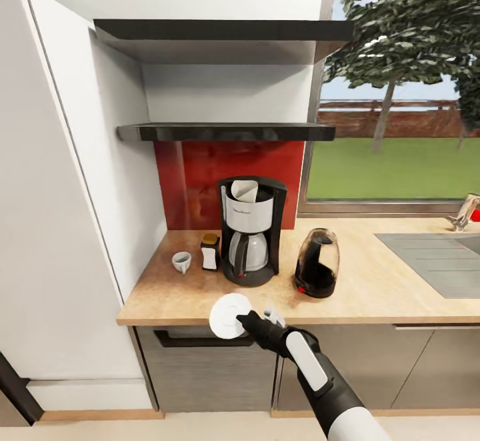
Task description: Set up a coffee station on the kitchen countertop: keep the coffee maker on the countertop, move the bottle of coffee from the kitchen shelf to the counter next to the coffee maker, place a paper coffee filter on top of the coffee maker, put the saucer next to the coffee maker with the coffee cup on the saucer, and place the electric kettle next to the coffee maker.
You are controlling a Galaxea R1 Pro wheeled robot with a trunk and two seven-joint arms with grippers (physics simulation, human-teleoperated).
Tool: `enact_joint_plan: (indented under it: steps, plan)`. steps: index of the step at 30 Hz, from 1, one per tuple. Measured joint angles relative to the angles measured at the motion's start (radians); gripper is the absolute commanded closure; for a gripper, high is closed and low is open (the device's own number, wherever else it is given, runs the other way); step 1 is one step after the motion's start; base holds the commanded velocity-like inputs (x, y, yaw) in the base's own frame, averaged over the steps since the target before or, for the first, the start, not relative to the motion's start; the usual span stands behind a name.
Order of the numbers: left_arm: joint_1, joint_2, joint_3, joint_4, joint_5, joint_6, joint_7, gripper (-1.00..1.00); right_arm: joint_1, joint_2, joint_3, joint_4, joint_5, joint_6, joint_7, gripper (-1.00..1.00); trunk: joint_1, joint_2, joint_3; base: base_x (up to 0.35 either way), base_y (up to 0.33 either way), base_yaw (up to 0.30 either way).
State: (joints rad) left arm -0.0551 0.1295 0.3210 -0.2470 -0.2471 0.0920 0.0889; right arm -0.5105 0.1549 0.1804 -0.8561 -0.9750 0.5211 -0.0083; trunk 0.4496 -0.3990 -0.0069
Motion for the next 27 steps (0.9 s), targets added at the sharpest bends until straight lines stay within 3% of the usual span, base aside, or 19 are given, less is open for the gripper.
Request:
enact_joint_plan:
  steps: [10,27]
  plan:
    - [0.000,0.001,-0.004,0.000,-0.005,0.001,0.006,-1.00,0.000,0.000,0.002,0.003,-0.028,-0.001,-0.001,1.00,0.000,0.000,0.000,0.023,0.020,0.000]
    - [0.010,0.012,-0.009,0.052,-0.008,0.009,0.031,-1.00,0.000,0.000,0.000,0.004,-0.035,-0.001,-0.004,1.00,0.000,0.000,0.000,0.220,0.251,0.000]
